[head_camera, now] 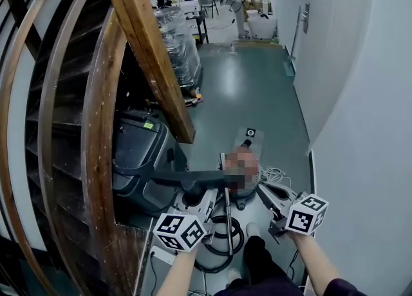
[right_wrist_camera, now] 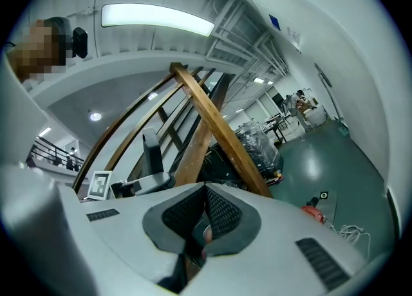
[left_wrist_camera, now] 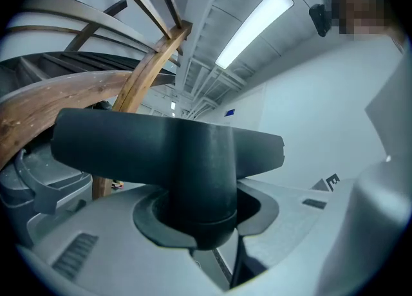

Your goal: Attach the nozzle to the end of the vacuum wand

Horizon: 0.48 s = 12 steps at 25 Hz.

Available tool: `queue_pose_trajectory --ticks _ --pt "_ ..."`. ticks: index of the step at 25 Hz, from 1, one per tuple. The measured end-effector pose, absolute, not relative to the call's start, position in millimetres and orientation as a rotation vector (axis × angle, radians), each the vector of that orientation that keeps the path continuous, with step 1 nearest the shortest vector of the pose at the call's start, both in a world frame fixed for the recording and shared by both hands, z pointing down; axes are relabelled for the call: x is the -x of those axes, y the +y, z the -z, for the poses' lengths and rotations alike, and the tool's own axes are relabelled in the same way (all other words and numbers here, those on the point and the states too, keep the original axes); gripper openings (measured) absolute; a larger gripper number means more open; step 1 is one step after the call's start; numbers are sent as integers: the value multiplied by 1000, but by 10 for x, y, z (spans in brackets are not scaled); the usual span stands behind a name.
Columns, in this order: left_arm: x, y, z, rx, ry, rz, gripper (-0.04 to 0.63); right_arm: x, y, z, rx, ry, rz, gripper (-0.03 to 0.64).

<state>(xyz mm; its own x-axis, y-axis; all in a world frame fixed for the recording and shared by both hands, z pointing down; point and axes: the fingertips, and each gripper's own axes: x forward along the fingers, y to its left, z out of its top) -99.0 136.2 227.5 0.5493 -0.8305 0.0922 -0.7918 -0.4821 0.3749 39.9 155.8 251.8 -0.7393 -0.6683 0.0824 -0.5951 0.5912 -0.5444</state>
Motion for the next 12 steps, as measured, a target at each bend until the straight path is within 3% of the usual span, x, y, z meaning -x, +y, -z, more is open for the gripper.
queue_pose_trajectory --ticks 12 --pt "844 398 -2554 -2337 -1381 130 149 -460 491 -2860 1013 2743 925 18"
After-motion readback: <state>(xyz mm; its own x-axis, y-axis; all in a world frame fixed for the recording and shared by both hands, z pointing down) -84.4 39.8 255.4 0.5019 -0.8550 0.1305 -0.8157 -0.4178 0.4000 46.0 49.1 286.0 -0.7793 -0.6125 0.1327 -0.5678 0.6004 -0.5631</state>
